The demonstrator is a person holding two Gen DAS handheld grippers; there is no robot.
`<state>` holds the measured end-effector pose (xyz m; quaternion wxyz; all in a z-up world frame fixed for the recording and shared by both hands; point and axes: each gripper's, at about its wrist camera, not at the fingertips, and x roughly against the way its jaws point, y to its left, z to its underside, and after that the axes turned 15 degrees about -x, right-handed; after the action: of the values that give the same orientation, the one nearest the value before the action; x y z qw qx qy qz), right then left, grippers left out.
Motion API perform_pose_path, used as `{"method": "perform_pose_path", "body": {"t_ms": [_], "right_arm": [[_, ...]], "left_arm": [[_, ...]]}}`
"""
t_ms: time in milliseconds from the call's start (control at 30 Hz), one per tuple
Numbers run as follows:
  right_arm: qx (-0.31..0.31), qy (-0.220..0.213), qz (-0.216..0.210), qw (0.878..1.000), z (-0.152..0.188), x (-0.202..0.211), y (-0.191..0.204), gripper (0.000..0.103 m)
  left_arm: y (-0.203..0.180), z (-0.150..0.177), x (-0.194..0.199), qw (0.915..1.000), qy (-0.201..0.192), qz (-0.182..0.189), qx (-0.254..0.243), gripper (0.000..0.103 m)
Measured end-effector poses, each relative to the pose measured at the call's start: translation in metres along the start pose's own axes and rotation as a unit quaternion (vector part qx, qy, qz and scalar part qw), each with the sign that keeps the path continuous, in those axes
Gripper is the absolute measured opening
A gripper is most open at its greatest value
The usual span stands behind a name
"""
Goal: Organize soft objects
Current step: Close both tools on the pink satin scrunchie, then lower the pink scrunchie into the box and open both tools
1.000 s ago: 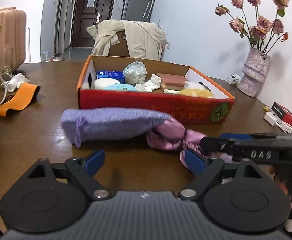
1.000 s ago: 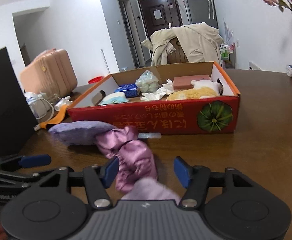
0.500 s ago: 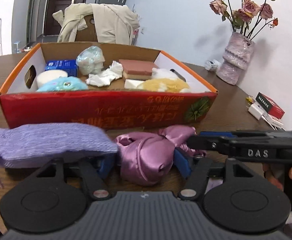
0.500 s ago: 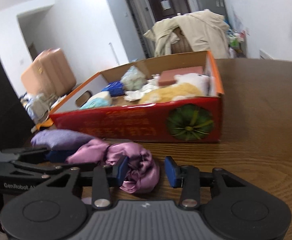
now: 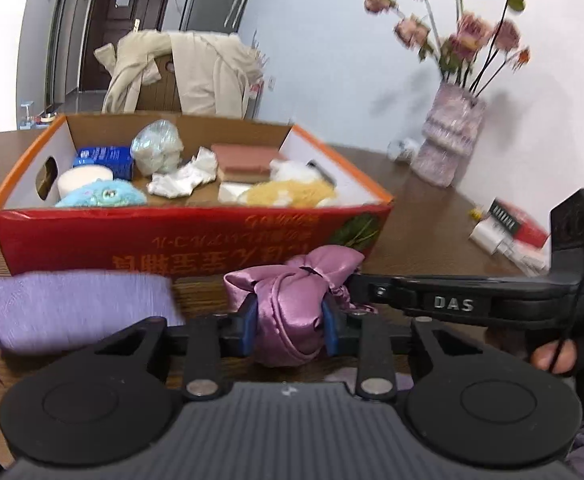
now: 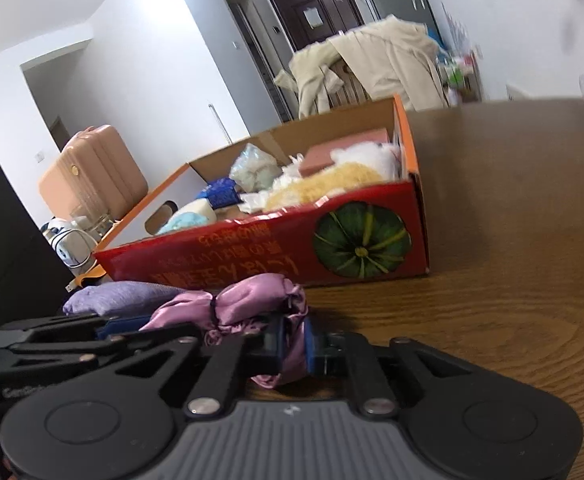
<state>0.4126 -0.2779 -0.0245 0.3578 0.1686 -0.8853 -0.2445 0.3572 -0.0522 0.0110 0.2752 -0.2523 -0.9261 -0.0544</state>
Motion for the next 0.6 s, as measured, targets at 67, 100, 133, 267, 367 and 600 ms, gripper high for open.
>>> {"method": "perform_pose_path", "body": {"t_ms": [67,100,133,267,367,600], "right_arm": [[0.006,-0.017,-0.003,1.000,-0.001,0.010,0.007,0.009],[0.011,-0.027,-0.006,1.000,0.000,0.018,0.011,0.009],[0.014,-0.036,-0.009,0.999,0.001,0.027,0.017,0.009],[0.019,-0.074,-0.019,0.997,0.014,0.065,0.039,0.009],[0.021,-0.094,-0.024,0.995,0.027,0.091,0.054,0.009],[0.036,-0.105,-0.025,0.993,0.046,0.118,0.077,0.009]], "left_arm": [[-0.004,-0.001,0.018,0.9998,-0.016,0.001,0.008,0.032],[-0.006,-0.002,0.027,0.9997,-0.022,0.003,0.011,0.032],[-0.008,-0.003,0.037,0.9995,-0.030,0.004,0.013,0.032],[-0.018,-0.002,0.072,0.9983,-0.057,0.005,0.015,0.032],[-0.024,0.001,0.095,0.9972,-0.073,0.010,0.011,0.032],[-0.019,0.009,0.115,0.9960,-0.084,0.013,0.026,0.032]]}}
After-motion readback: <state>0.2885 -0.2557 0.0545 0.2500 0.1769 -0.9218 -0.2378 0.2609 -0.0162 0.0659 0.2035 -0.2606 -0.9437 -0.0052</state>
